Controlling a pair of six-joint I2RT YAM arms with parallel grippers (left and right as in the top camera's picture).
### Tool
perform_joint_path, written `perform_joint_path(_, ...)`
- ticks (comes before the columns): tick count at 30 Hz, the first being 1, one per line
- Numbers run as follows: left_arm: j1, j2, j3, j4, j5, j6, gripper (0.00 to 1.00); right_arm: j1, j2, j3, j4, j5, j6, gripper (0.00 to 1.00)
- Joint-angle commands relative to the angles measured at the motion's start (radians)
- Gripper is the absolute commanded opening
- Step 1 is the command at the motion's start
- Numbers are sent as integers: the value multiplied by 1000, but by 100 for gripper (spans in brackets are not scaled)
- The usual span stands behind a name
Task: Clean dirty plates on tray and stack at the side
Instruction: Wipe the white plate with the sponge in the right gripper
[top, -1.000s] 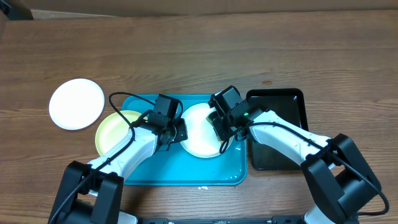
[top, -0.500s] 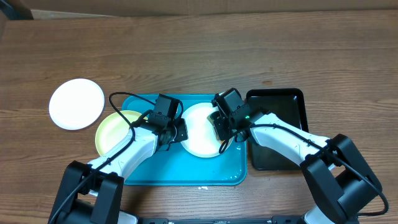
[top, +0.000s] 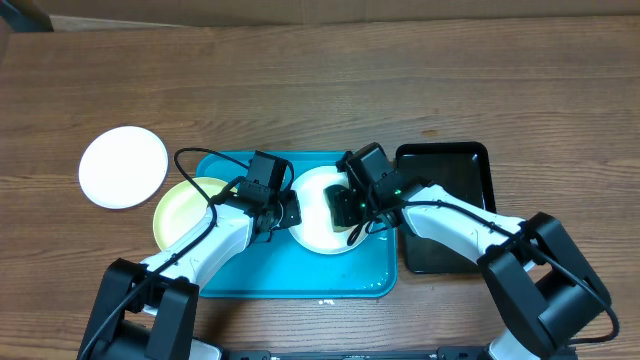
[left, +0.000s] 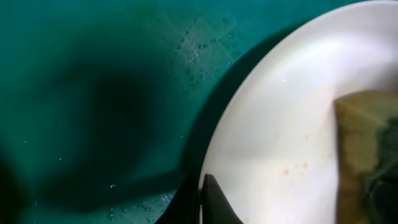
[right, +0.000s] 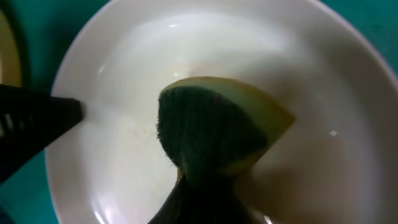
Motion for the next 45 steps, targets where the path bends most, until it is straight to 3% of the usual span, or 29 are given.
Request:
perform_joint_path(1, -2, 10, 7, 6, -4, -3, 4, -37, 13, 25, 16, -129, 40, 4)
perform_joint_path(9, -2, 10, 7, 6, -4, -3, 4, -193, -46, 182, -114, -435, 42, 4)
perform_joint_path(16, -2, 10, 7, 6, -4, -3, 4, -176, -48, 137, -290, -148, 30, 4)
perform_joint_path(29, -2, 10, 7, 5, -3, -3, 4, -73, -19, -56, -85, -14, 147, 4)
perform_joint_path(39, -2, 10, 7, 6, -4, -3, 4, 76, -19, -75, -33, -18, 266, 4)
perform_joint_path(45, -2, 10, 7, 6, -4, -3, 4, 86, -27, -63, 45, 17, 317, 4)
